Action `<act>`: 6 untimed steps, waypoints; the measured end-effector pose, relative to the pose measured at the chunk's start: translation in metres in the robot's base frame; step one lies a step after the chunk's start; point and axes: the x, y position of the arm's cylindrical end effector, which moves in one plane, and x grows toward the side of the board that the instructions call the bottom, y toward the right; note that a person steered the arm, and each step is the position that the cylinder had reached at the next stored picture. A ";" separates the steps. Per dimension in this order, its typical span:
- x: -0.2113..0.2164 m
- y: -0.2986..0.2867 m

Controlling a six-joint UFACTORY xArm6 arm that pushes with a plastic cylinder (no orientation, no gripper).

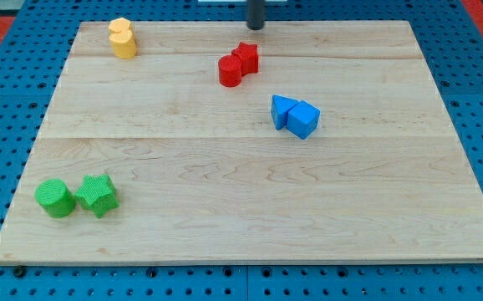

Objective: Slide blue cube to the bottom center

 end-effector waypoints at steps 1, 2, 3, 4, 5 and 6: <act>0.066 0.071; 0.161 0.094; 0.227 0.067; 0.239 0.055; 0.203 0.087; 0.192 0.039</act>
